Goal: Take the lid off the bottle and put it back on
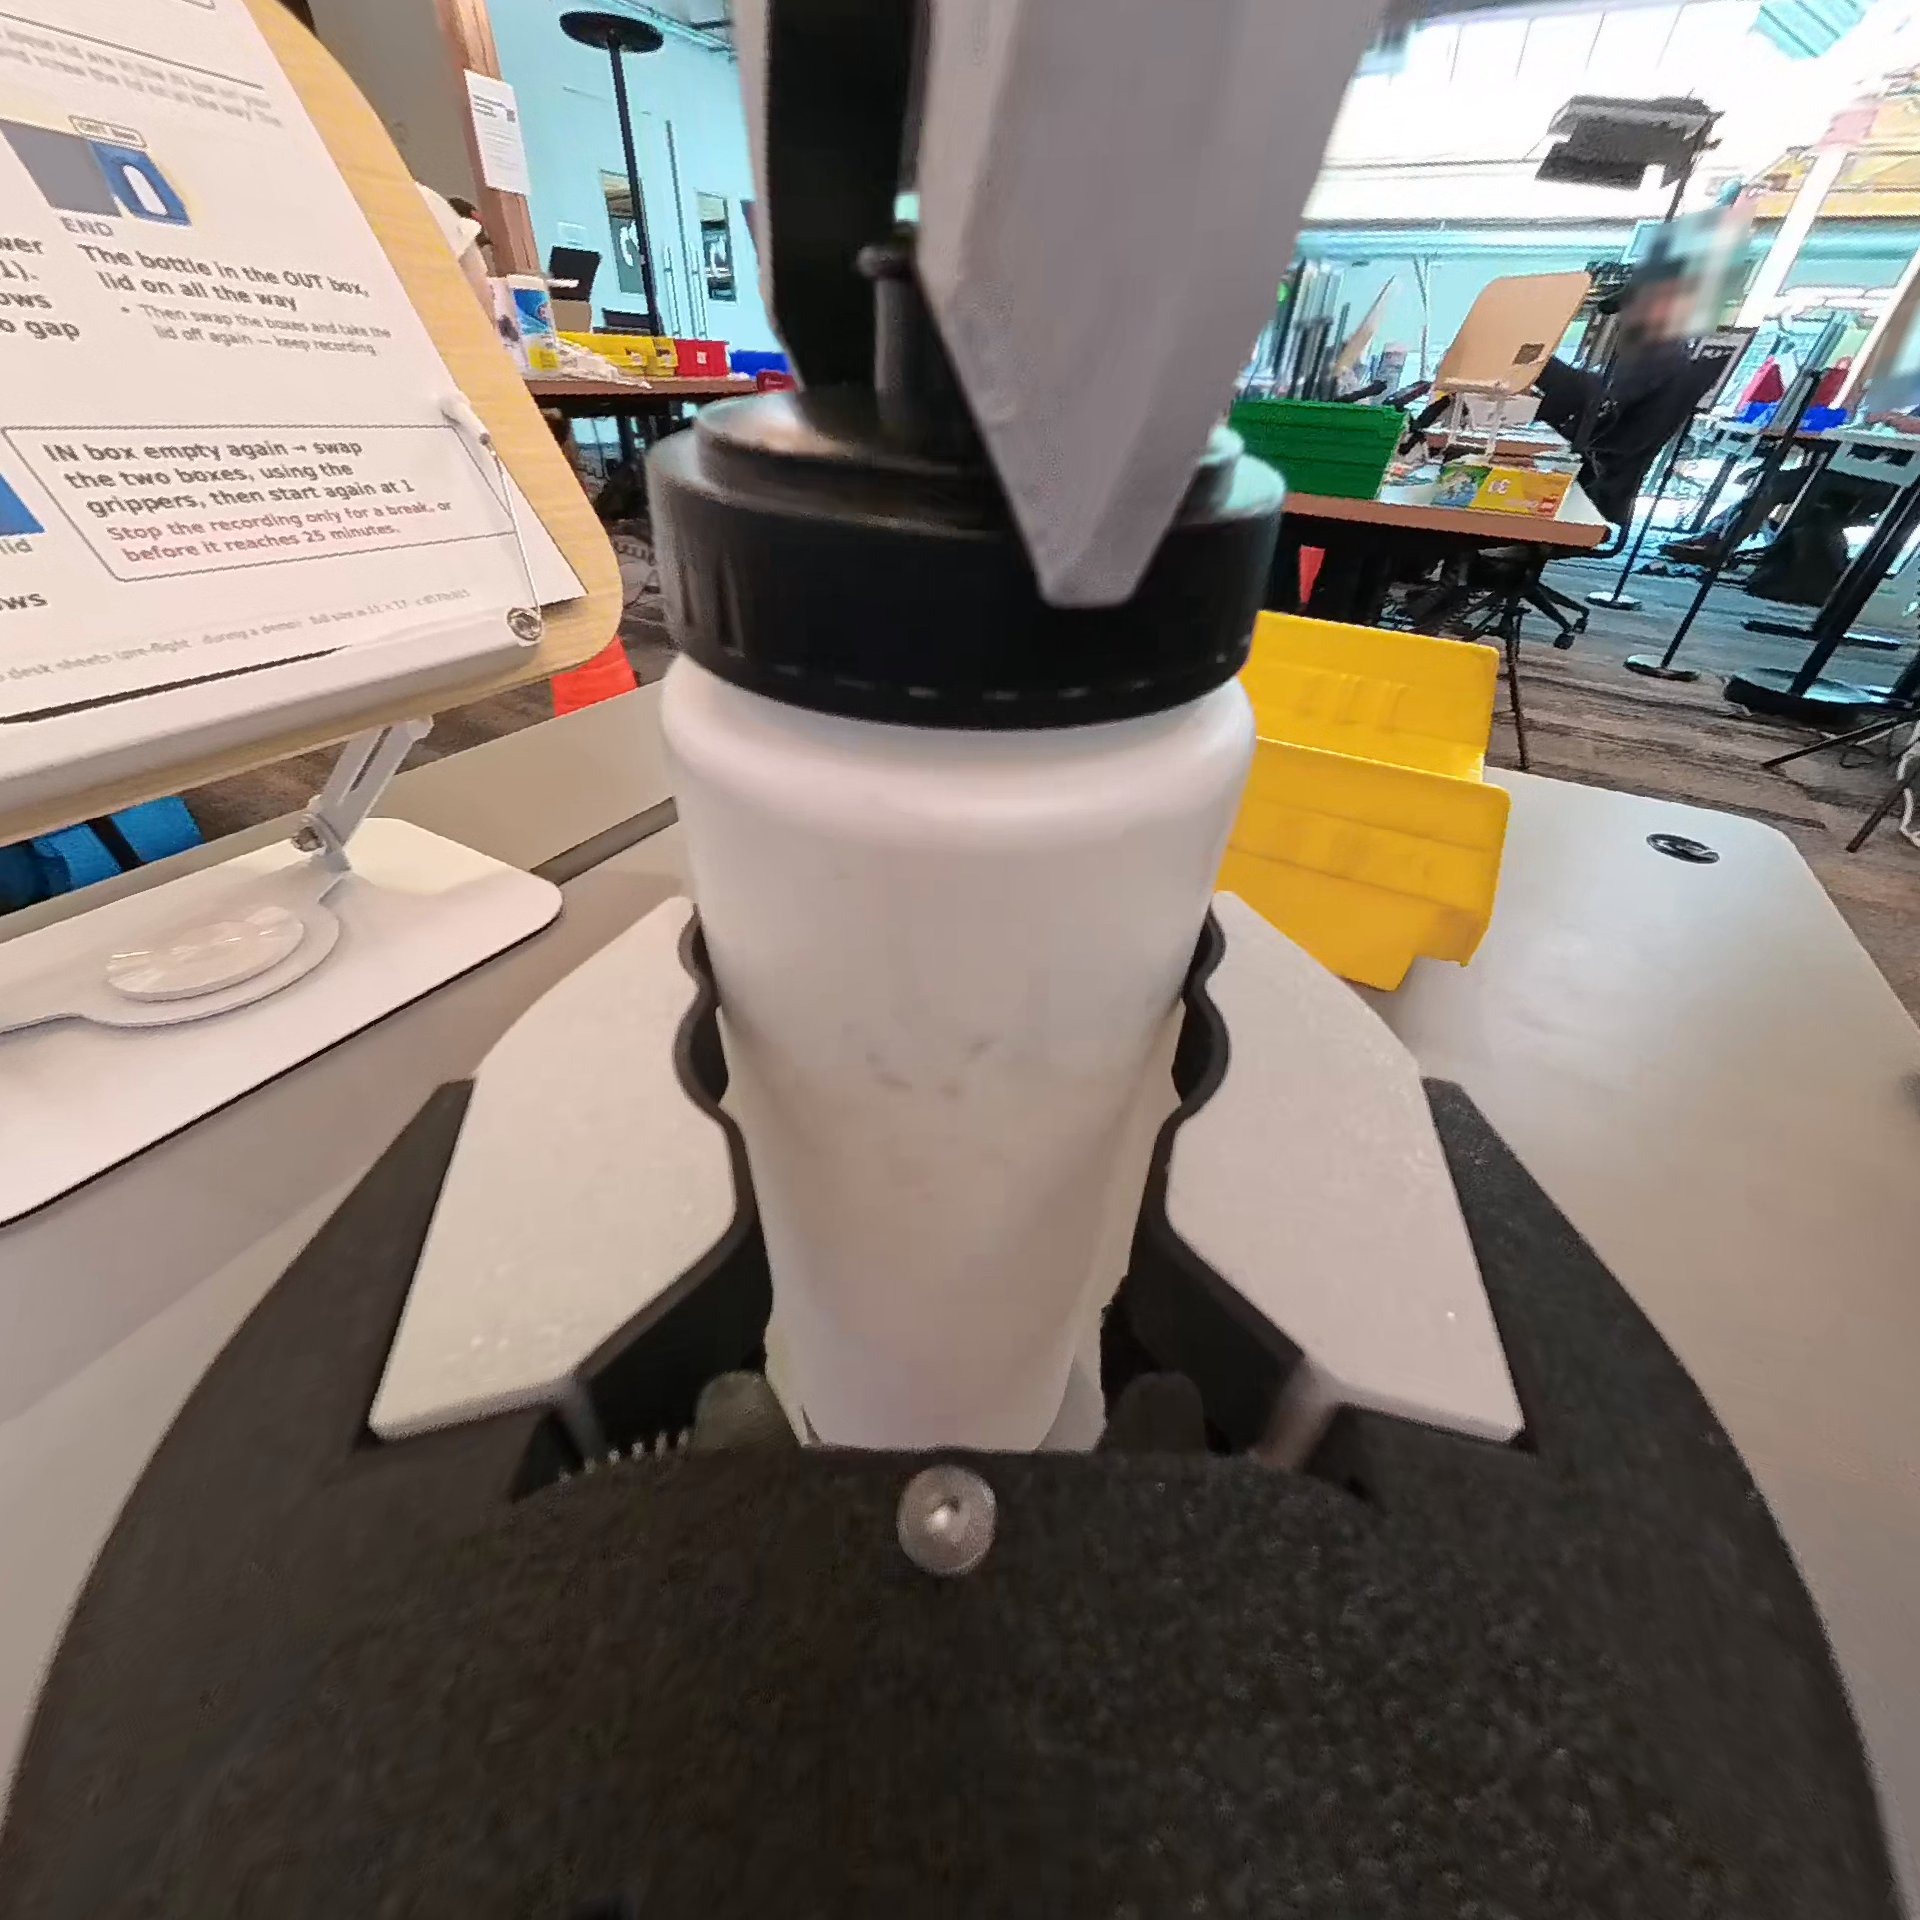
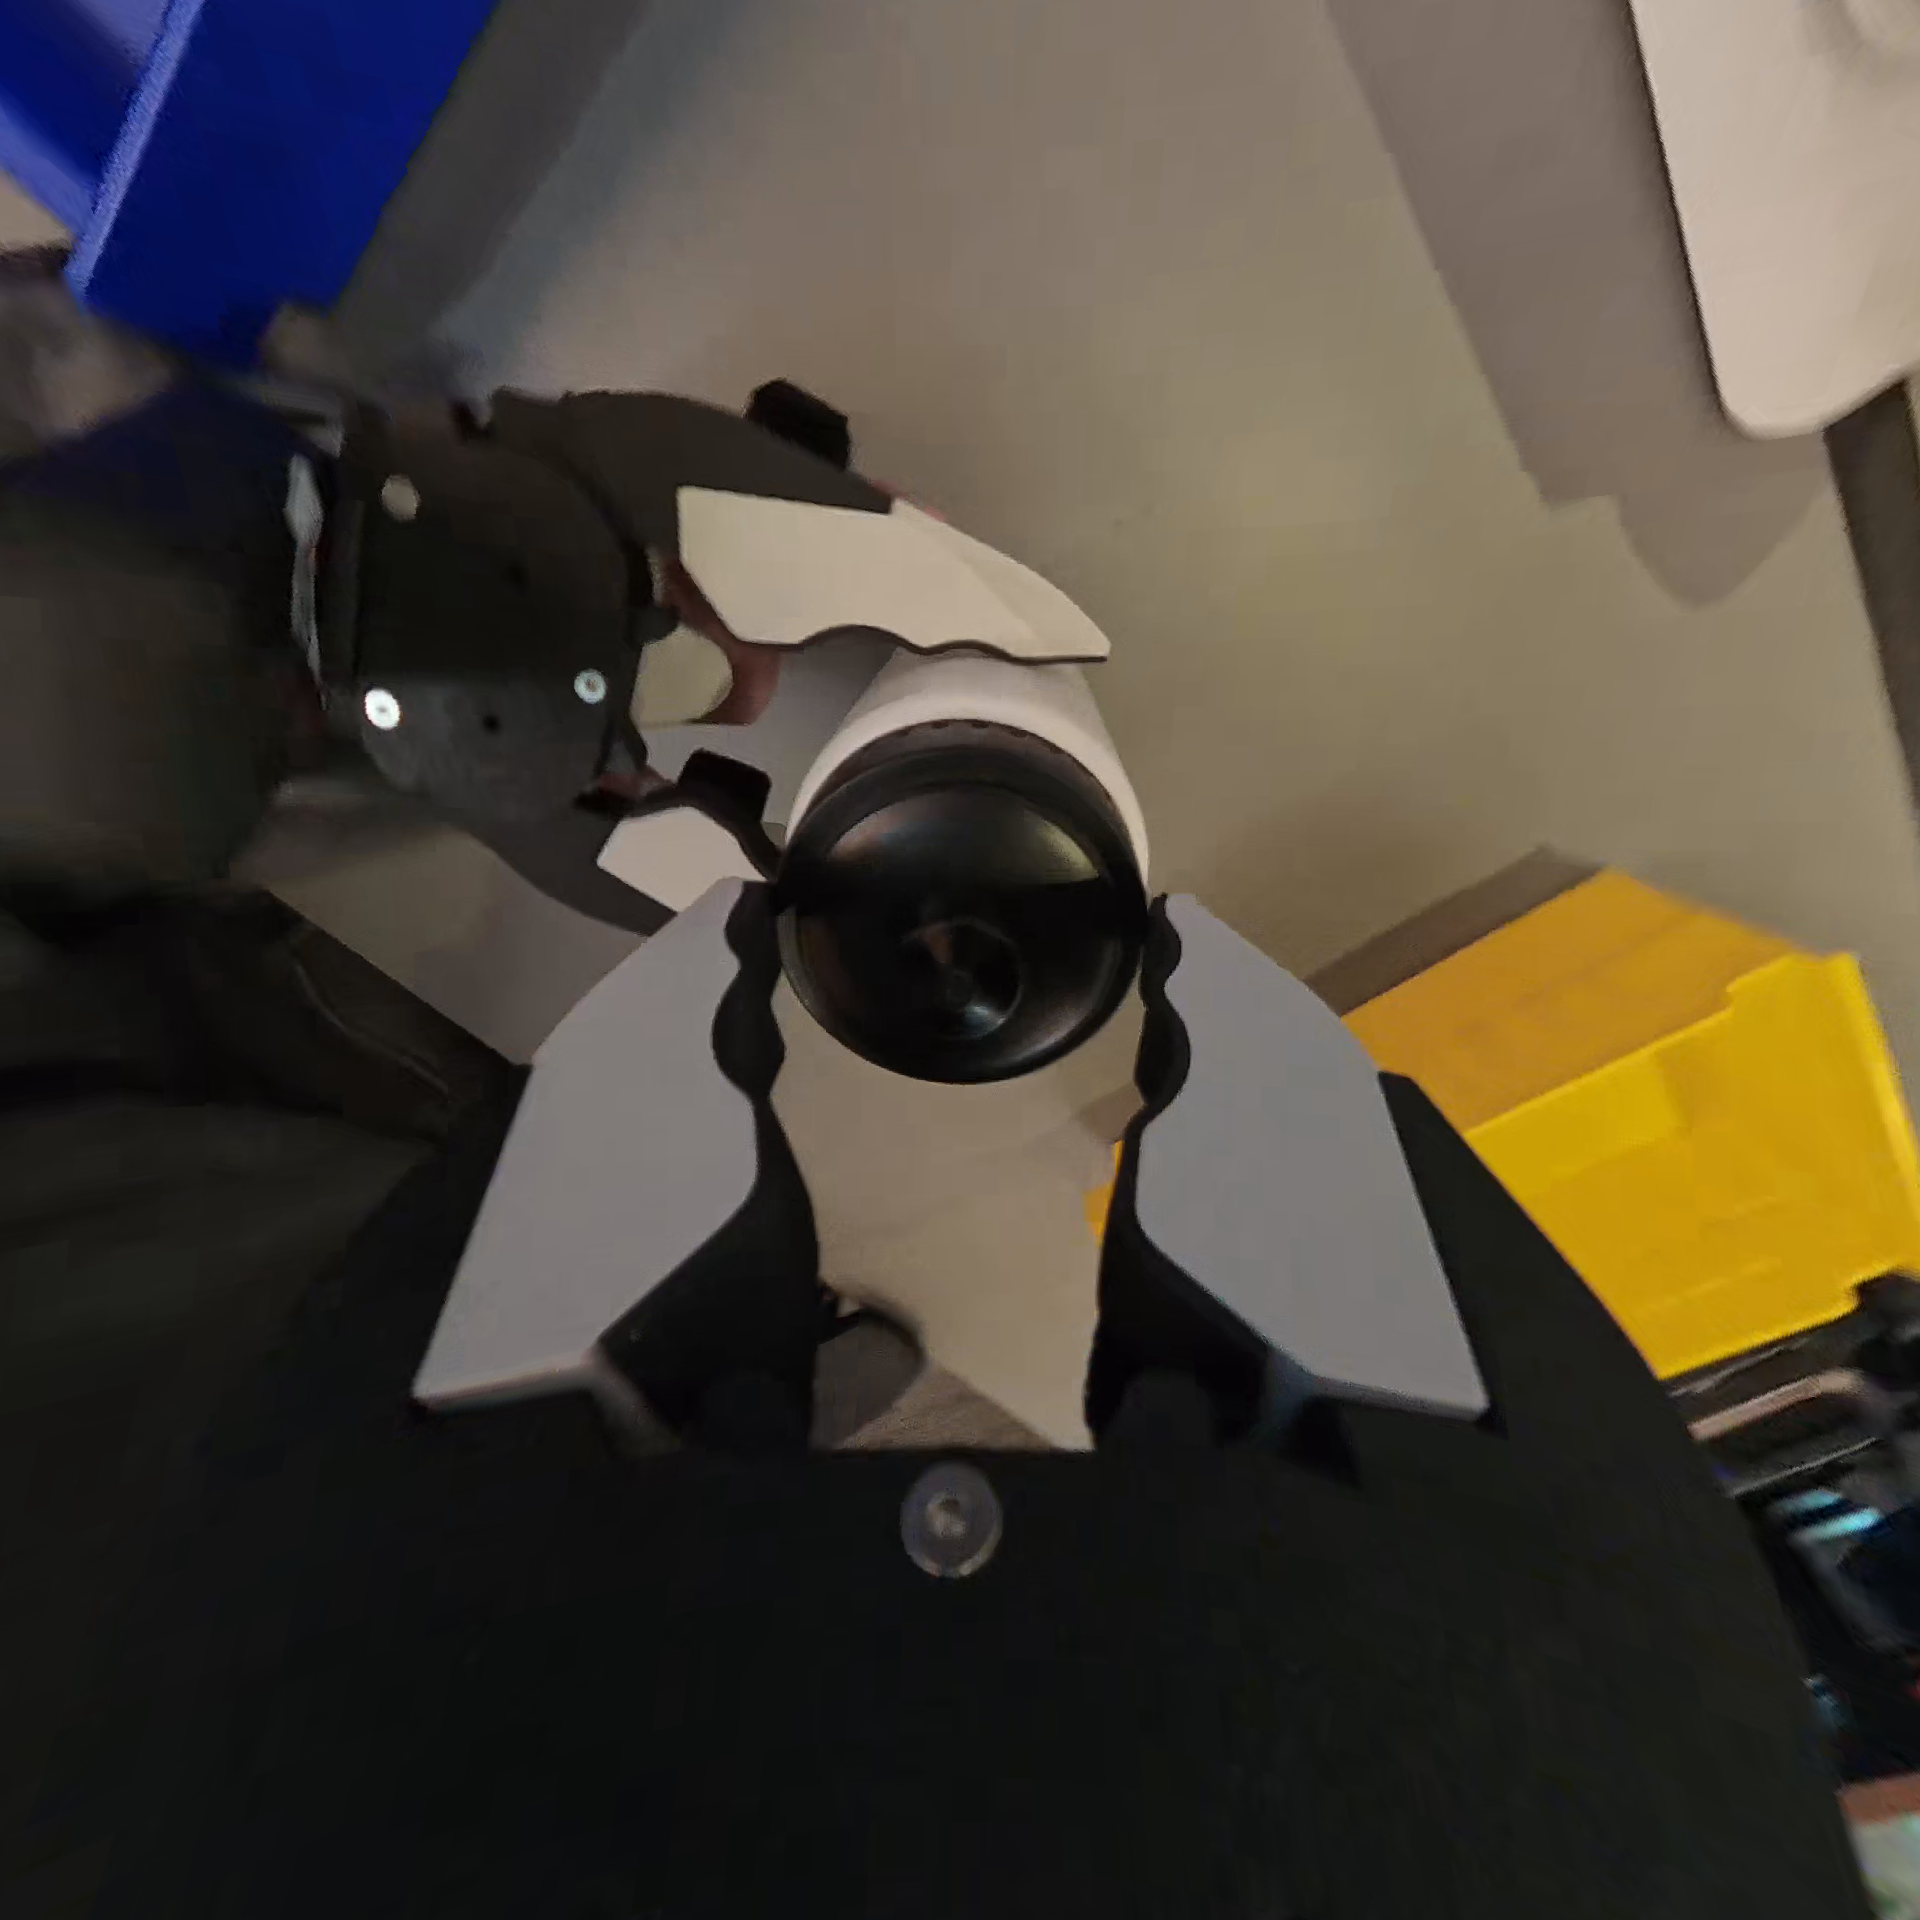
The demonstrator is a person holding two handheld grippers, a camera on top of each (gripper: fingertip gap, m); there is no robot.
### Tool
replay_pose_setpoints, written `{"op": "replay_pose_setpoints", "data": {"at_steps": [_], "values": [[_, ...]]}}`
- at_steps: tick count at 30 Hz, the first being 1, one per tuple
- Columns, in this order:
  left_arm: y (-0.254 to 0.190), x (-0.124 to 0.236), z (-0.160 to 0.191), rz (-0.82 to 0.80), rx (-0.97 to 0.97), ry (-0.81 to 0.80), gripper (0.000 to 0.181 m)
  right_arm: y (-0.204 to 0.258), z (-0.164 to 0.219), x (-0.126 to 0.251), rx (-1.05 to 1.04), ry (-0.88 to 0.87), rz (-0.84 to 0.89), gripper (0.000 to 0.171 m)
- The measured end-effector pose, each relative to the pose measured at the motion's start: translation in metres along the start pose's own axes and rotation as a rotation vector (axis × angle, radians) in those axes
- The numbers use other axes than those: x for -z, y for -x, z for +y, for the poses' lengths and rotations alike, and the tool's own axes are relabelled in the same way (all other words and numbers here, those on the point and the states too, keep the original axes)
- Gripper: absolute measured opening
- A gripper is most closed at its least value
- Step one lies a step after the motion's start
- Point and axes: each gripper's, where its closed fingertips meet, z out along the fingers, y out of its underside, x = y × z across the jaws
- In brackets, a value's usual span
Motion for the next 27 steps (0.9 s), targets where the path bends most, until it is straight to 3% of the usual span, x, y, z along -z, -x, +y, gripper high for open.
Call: {"op": "replay_pose_setpoints", "data": {"at_steps": [4, 9, 14, 16, 21, 27], "values": [[-0.001, -0.001, 0.001, -0.018, -0.009, 0.011, 0.085, -0.001, 0.004, 0.000, -0.233, 0.039, -0.006, 0.067], [-0.001, 0.000, 0.001, -0.004, -0.010, 0.008, 0.085, 0.000, 0.003, 0.000, -0.204, 0.090, -0.018, 0.068], [-0.001, 0.000, 0.001, 0.012, -0.014, 0.000, 0.085, 0.003, -0.007, 0.006, 0.312, 0.002, 0.000, 0.114], [-0.002, 0.000, 0.001, 0.019, -0.016, -0.004, 0.085, 0.008, 0.003, 0.008, 0.575, 0.002, -0.017, 0.119], [-0.002, 0.000, 0.001, 0.030, -0.019, 0.004, 0.085, -0.007, 0.020, 0.002, 1.147, -0.010, 0.102, 0.110], [-0.003, -0.001, 0.002, 0.052, -0.013, 0.006, 0.085, -0.017, 0.016, -0.002, 1.446, -0.020, 0.033, 0.091]]}}
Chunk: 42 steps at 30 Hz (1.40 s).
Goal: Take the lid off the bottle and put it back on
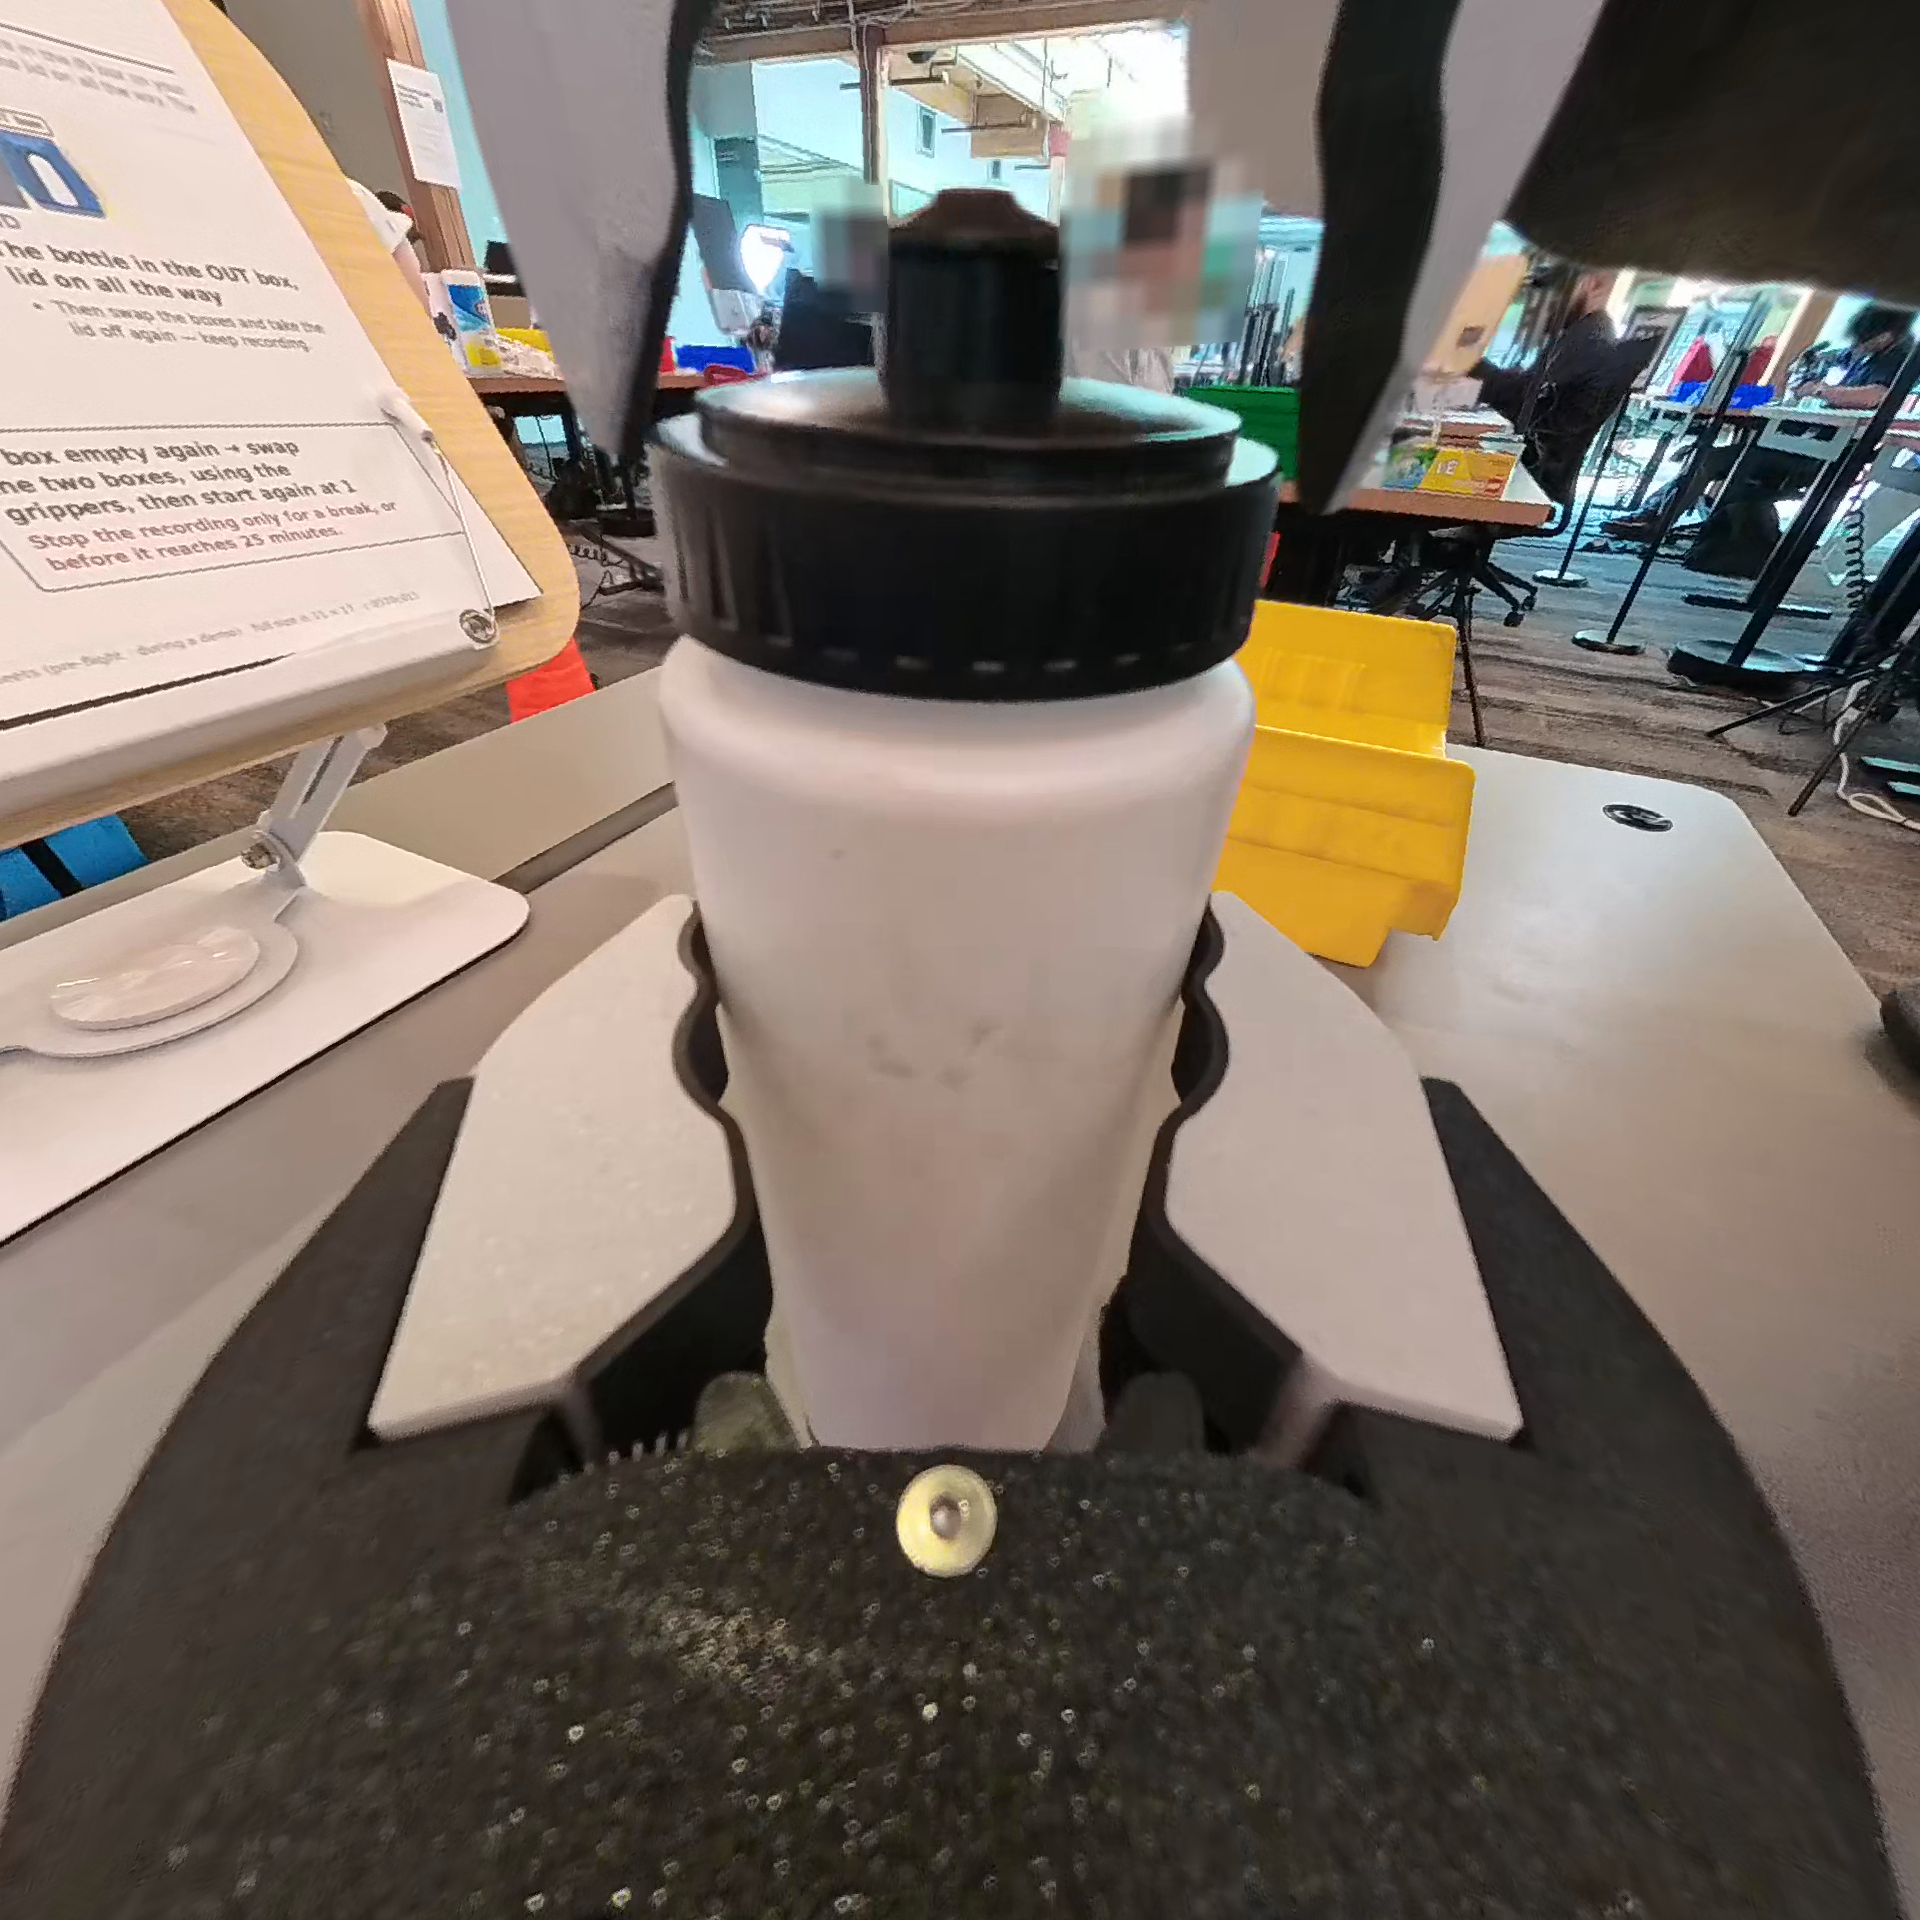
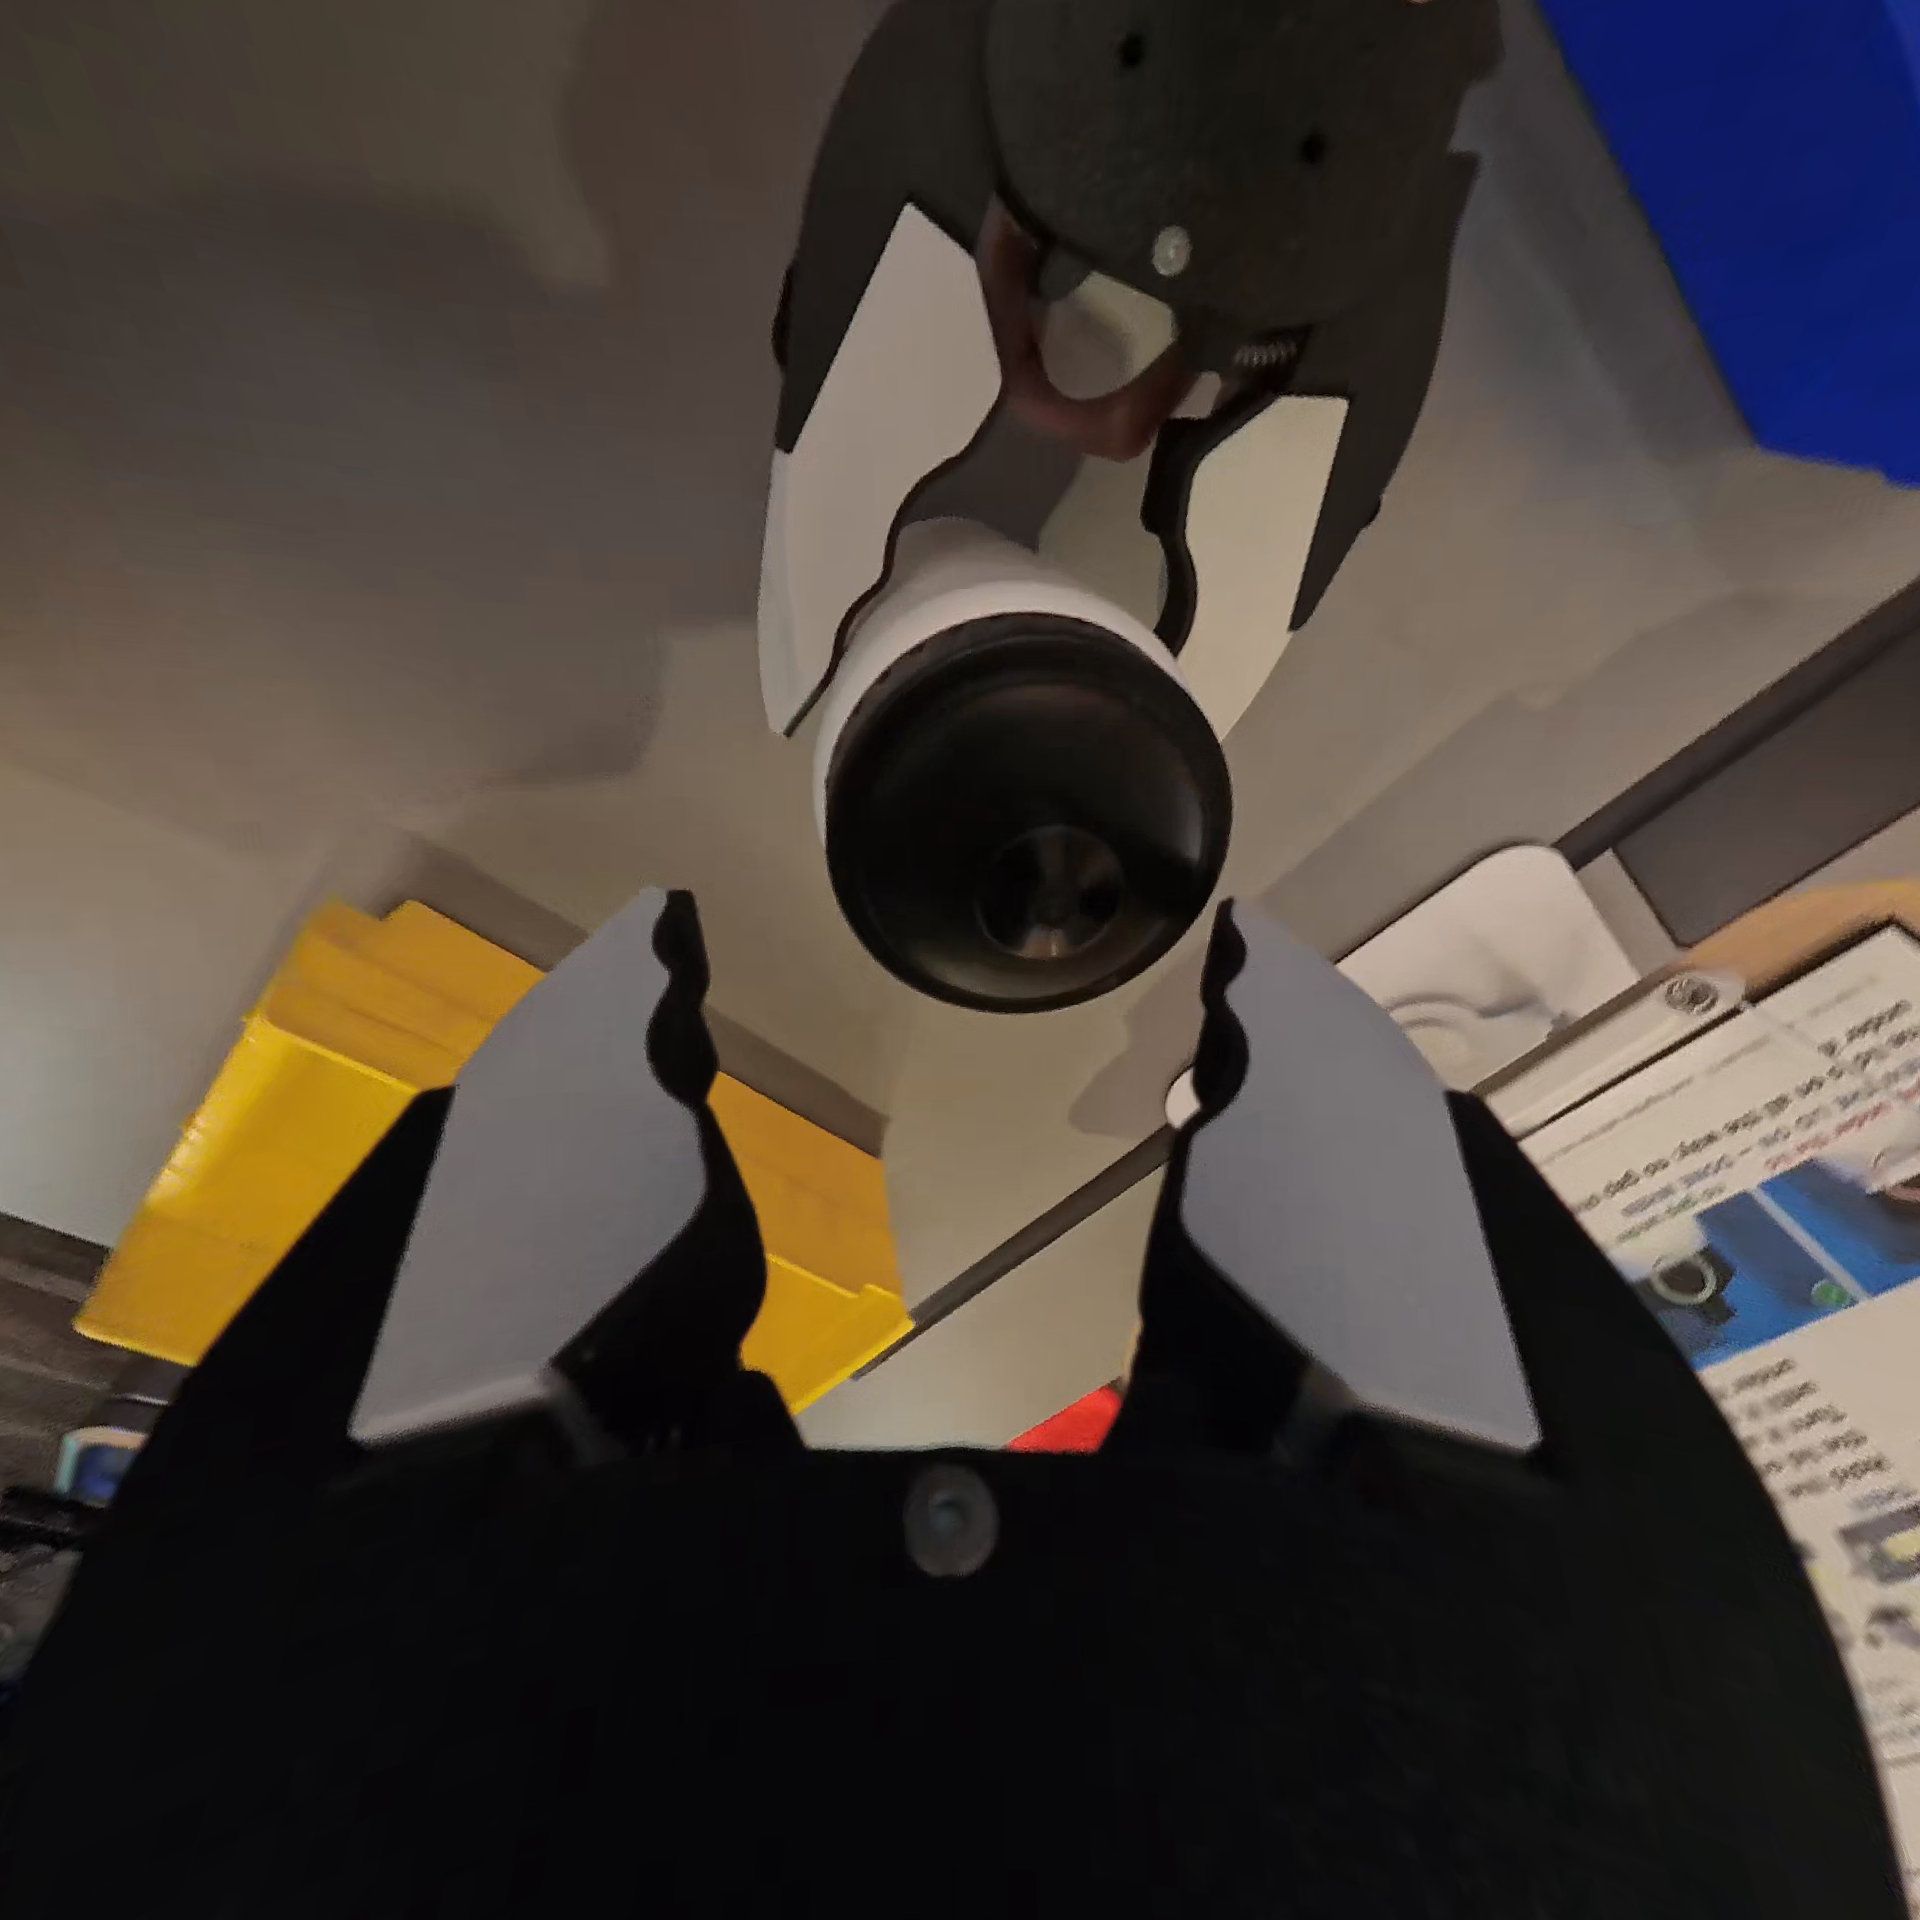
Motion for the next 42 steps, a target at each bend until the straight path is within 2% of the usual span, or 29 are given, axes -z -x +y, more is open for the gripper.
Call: {"op": "replay_pose_setpoints", "data": {"at_steps": [6, 10, 13, 18, 25, 30, 35, 38, 42], "values": [[-0.001, -0.001, 0.002, 0.013, 0.016, 0.003, 0.085, -0.012, -0.006, -0.003, 0.145, -0.070, -0.020, 0.071], [-0.001, -0.001, 0.002, 0.014, 0.019, 0.004, 0.085, -0.011, -0.008, -0.005, 0.135, -0.097, -0.045, 0.071], [0.000, 0.000, 0.002, 0.014, 0.024, 0.001, 0.085, -0.010, -0.007, -0.005, 0.046, -0.100, -0.055, 0.071], [0.002, 0.000, 0.002, 0.002, 0.035, -0.002, 0.085, -0.010, -0.007, -0.004, -0.212, -0.033, -0.054, 0.071], [0.009, 0.003, 0.001, -0.030, 0.071, -0.011, 0.085, -0.014, -0.013, -0.004, -0.802, -0.008, -0.038, 0.071], [0.009, 0.004, 0.001, -0.046, 0.058, -0.004, 0.085, -0.013, -0.016, -0.004, -1.144, 0.079, -0.011, 0.071], [0.007, 0.001, 0.003, -0.088, 0.017, 0.016, 0.084, -0.005, -0.016, -0.005, -1.489, 0.068, 0.008, 0.071], [0.008, 0.001, 0.004, -0.122, -0.004, 0.027, 0.084, -0.004, -0.016, -0.006, -1.593, 0.079, 0.018, 0.071], [0.007, 0.001, 0.004, -0.118, -0.009, 0.032, 0.084, -0.002, -0.016, -0.006, -1.577, 0.080, 0.008, 0.071]]}}
